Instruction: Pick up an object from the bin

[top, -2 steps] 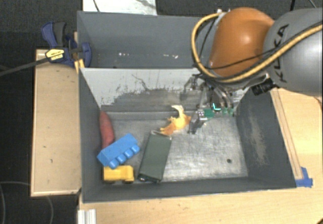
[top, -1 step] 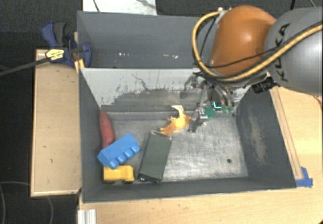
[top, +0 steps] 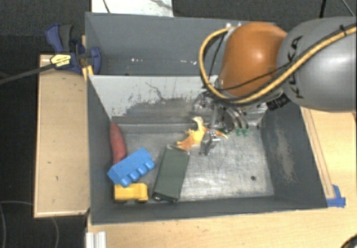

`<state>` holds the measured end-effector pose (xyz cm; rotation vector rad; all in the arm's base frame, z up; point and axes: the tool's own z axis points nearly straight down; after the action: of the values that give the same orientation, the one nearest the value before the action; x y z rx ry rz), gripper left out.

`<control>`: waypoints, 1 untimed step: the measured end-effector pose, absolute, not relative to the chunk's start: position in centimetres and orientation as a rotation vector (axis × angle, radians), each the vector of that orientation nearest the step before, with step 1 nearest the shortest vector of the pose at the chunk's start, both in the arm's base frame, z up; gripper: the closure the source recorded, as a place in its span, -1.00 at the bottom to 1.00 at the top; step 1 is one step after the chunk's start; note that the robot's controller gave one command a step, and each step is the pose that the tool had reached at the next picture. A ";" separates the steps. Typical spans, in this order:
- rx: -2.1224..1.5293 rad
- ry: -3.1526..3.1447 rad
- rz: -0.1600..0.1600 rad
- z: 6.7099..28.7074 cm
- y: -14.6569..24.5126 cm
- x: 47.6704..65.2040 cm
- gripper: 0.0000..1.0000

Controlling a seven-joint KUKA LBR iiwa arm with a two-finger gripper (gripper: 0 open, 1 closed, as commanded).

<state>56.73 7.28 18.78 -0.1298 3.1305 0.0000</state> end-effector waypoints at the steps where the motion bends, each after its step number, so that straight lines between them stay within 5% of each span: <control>1: -0.098 3.136 0.003 15.0 6.9 55.7 -1.00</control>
Offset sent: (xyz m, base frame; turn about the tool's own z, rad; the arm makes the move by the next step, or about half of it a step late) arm 0.0114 0.0230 -0.1178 0.3011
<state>55.70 6.89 15.04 -0.0984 3.1360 0.0029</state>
